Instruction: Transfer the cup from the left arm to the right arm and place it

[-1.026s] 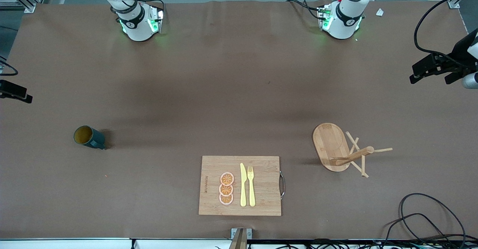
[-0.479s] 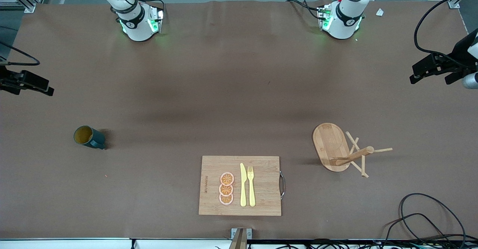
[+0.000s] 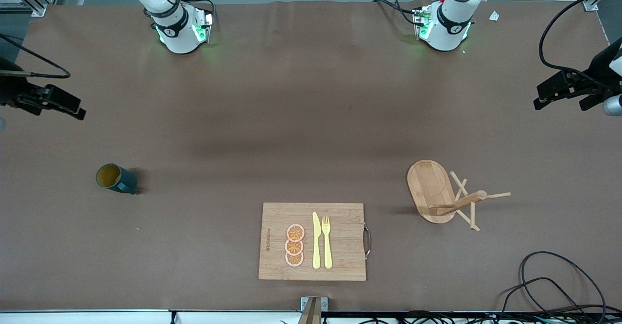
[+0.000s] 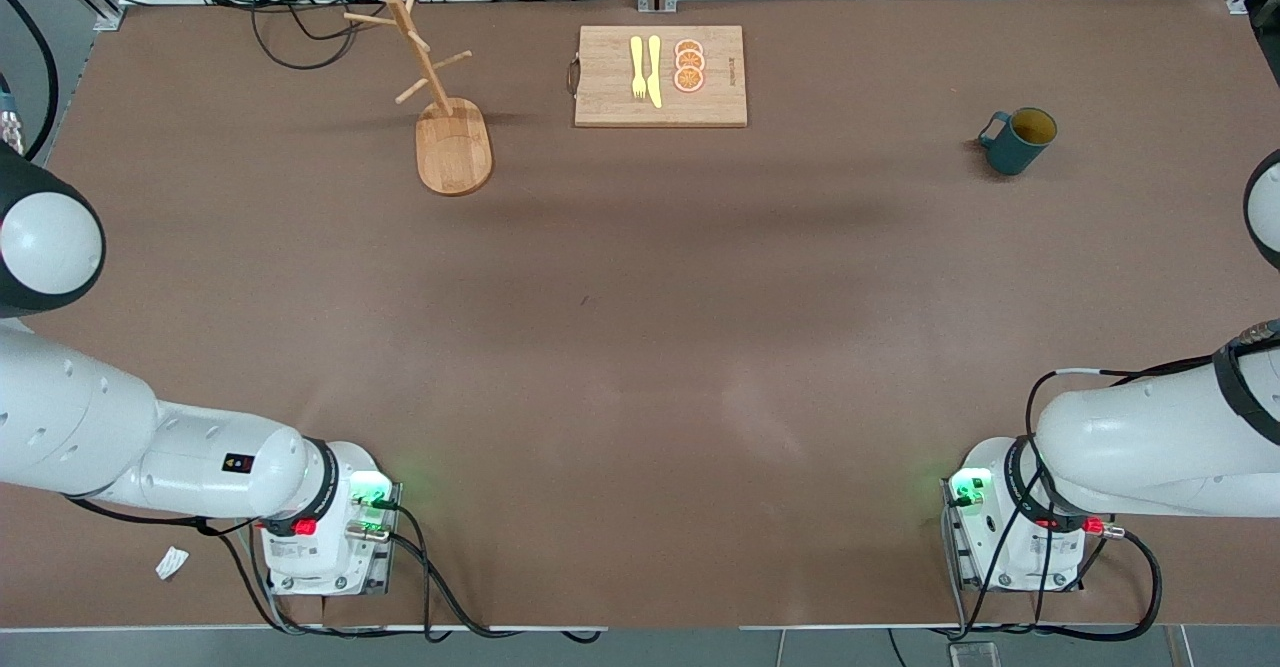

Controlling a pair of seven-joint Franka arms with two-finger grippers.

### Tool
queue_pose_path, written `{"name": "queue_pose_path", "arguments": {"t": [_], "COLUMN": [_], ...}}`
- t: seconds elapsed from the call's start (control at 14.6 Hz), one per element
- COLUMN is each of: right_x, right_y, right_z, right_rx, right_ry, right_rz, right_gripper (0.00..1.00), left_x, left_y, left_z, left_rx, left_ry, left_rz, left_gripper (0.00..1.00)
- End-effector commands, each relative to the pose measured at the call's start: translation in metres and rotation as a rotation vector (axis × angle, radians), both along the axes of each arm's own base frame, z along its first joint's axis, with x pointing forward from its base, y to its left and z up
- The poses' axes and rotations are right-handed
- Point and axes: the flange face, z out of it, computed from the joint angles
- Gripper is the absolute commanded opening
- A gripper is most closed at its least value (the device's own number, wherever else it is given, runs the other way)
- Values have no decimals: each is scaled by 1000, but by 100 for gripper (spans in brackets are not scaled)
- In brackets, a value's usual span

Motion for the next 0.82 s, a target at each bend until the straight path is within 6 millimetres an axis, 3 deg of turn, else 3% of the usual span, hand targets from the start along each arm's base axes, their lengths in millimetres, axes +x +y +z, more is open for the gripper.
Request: {"name": "queue_pose_path", "arguments": {"t": [0.0,0.75], "right_x": [-6,-11], "right_y": [3,7], "right_z": [4,9], "right_rx": [-12,-35], "right_ry": [-2,-25], "right_rz": [-19,-19], "right_gripper": [100,100], "left_x": [3,4], "left_y": [1,2], "left_z": [7,8], "left_rx": [16,15], "left_ry": [-46,-59], "left_rz": [4,6], "left_gripper": [100,100]}}
